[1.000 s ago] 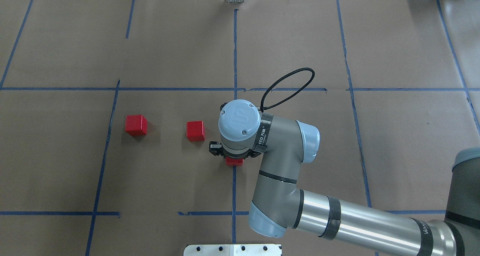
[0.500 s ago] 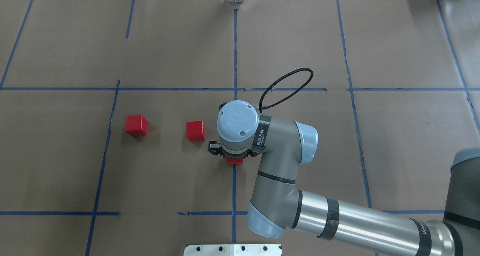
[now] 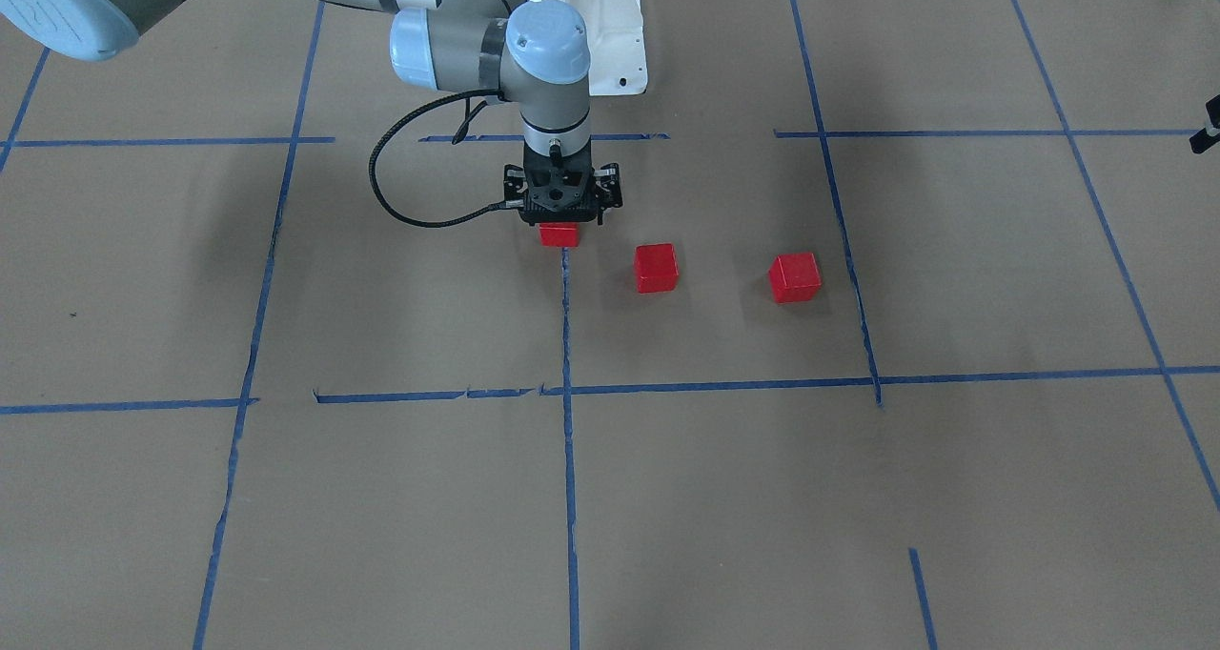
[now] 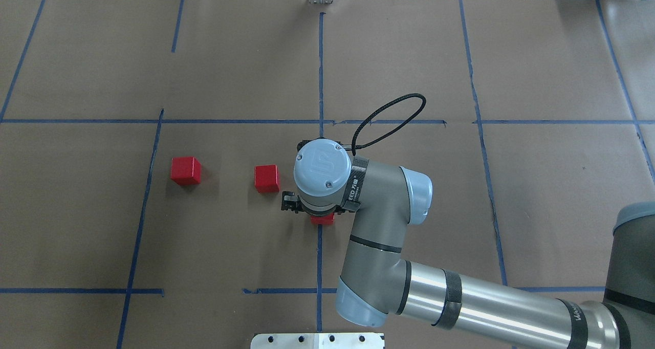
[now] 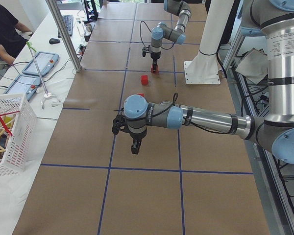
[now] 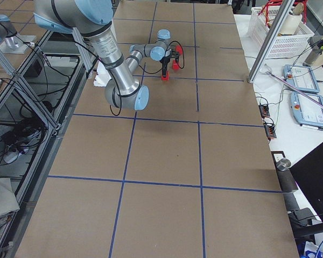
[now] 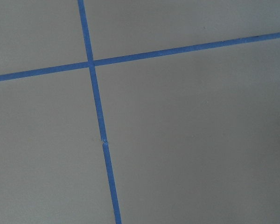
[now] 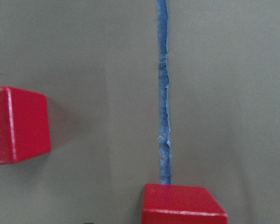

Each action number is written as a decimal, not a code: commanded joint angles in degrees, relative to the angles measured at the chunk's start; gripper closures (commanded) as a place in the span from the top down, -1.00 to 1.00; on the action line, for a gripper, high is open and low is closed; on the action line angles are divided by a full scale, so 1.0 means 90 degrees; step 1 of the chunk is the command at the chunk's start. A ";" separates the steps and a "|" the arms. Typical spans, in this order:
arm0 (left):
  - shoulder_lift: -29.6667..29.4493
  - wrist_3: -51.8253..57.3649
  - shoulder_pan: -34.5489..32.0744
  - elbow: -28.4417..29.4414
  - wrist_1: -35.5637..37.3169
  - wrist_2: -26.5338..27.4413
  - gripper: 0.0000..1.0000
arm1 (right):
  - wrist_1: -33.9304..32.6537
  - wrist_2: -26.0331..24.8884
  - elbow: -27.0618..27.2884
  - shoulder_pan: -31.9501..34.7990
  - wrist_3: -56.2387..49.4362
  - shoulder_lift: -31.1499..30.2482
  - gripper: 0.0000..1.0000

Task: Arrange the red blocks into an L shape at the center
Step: 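Carry the red cube with the right gripper to the table center and lower it, then open the right gripper and lift away while the left arm reaches in, then grasp the red cube nearer the center with the left gripper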

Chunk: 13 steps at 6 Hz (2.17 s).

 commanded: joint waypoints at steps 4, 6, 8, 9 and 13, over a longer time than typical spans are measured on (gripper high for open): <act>-0.0232 -0.2132 0.0834 -0.0107 -0.1402 -0.0468 1.00 | -0.1160 0.0658 0.3006 0.0922 -0.0017 -0.1272 1.00; -0.1055 -0.3949 0.2235 -0.0108 -0.2383 -0.0499 1.00 | -0.1189 0.0905 0.3656 0.1207 -0.0017 -0.2036 1.00; -0.2732 -0.6484 0.3654 -0.0147 -0.2376 0.0045 1.00 | -0.1218 0.1257 0.4047 0.1569 -0.0899 -0.2778 1.00; -0.3138 -0.7261 0.4801 -0.0108 -0.2327 0.1219 1.00 | -0.1218 0.1267 0.4135 0.1705 -0.1128 -0.3004 1.00; -0.4721 -0.8198 0.6187 0.1074 -0.1159 0.3001 1.00 | -0.1170 0.1258 0.4527 0.2029 -0.1814 -0.4022 1.00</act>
